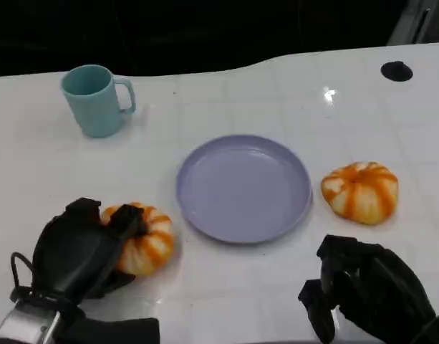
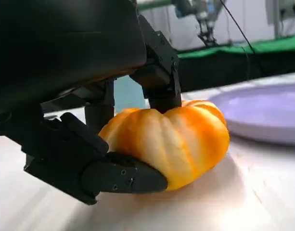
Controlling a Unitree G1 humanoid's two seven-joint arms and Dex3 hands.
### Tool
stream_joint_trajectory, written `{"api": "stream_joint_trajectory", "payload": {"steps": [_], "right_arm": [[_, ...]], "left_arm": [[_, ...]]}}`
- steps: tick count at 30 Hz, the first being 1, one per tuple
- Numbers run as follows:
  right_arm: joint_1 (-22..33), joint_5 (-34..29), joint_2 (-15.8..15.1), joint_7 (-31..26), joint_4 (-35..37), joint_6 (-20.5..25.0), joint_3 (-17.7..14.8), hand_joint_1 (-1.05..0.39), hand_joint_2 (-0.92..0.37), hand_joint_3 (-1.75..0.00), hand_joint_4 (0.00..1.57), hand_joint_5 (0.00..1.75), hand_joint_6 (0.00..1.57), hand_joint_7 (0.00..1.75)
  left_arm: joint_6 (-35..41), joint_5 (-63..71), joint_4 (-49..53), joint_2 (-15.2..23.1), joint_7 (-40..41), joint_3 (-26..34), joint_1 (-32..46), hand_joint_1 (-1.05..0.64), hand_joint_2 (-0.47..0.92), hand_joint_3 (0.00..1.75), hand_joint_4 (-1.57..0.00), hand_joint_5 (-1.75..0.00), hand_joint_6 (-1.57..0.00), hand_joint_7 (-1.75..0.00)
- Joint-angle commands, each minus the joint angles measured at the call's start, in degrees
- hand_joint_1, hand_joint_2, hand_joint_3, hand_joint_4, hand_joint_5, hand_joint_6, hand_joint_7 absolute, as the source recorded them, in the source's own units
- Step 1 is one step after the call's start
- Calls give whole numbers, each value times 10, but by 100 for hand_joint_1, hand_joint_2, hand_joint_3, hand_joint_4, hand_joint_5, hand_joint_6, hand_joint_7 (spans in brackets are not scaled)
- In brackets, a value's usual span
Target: Grasp the bread from the table and place it into the plate.
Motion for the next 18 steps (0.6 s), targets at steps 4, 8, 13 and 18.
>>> {"api": "stream_joint_trajectory", "payload": {"steps": [4,8,13,18], "right_arm": [[-4,2,-7,1,-1,-6,-5,-93,-64,-54,121,156,105,140],[-5,4,-7,4,2,-4,-7,-93,-64,-54,121,157,105,140],[-5,4,-8,2,2,-3,-8,-94,-64,-53,121,155,105,138],[-5,4,-8,2,2,-3,-7,-93,-65,-52,121,155,106,138]], "left_arm": [[53,-32,-127,3,-66,34,35,-25,69,82,-80,-175,-65,-162],[72,-37,-186,2,-114,40,45,-24,66,86,-80,-175,-67,-163],[86,-44,-224,-4,-159,44,27,-23,65,84,-80,-175,-63,-165],[70,-52,-214,-7,-174,41,-14,-22,62,84,-83,-175,-61,-171]]}}
